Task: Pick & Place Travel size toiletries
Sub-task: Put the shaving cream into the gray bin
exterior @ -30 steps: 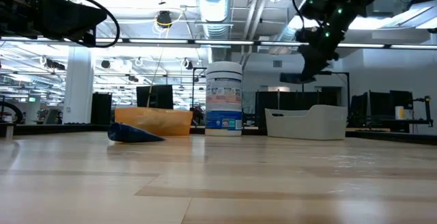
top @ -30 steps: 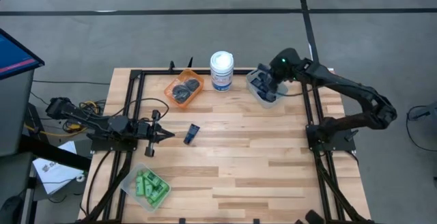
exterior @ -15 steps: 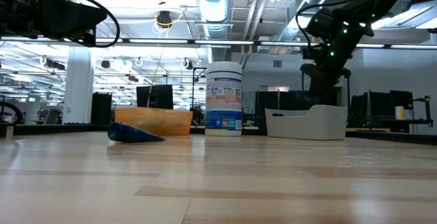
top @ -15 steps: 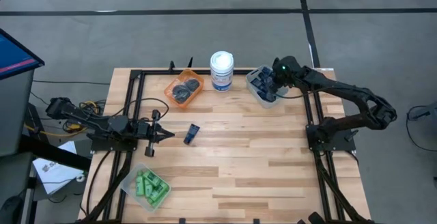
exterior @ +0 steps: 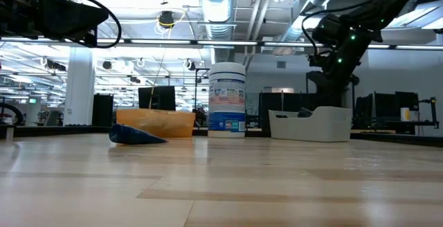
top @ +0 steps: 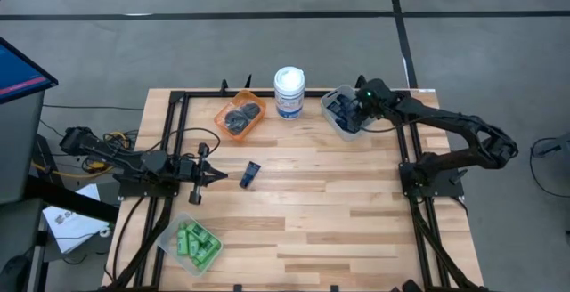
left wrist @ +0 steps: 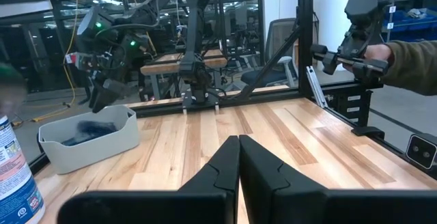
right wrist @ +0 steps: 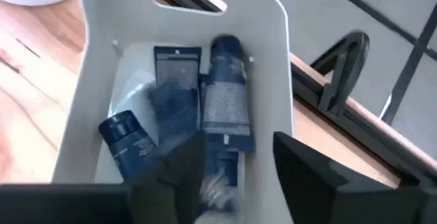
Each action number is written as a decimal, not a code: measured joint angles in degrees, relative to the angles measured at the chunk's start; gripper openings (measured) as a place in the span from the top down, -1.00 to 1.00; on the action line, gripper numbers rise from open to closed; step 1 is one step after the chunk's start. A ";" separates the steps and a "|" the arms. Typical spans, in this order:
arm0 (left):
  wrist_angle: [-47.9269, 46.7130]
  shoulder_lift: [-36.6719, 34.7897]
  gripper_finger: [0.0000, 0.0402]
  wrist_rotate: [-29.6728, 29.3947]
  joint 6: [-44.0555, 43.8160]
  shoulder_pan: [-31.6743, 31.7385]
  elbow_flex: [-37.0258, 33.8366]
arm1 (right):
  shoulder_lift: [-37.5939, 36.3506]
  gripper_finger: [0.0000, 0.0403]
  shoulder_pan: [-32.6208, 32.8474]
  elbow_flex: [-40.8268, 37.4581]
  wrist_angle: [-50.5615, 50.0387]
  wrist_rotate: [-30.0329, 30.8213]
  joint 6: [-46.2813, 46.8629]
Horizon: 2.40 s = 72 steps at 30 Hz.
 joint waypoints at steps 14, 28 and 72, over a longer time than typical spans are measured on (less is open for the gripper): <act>0.01 0.00 1.00 -0.02 0.00 0.00 0.00 | -0.09 -0.21 13.52 7.15 6.24 -2.91 -7.41; 0.39 0.00 1.00 0.00 -0.01 -0.01 0.00 | 12.91 -0.21 34.69 8.93 32.94 -10.26 -15.32; 1.31 0.00 1.00 -0.02 -0.01 -0.01 0.00 | 68.59 -0.21 40.10 64.22 14.25 -33.75 -27.08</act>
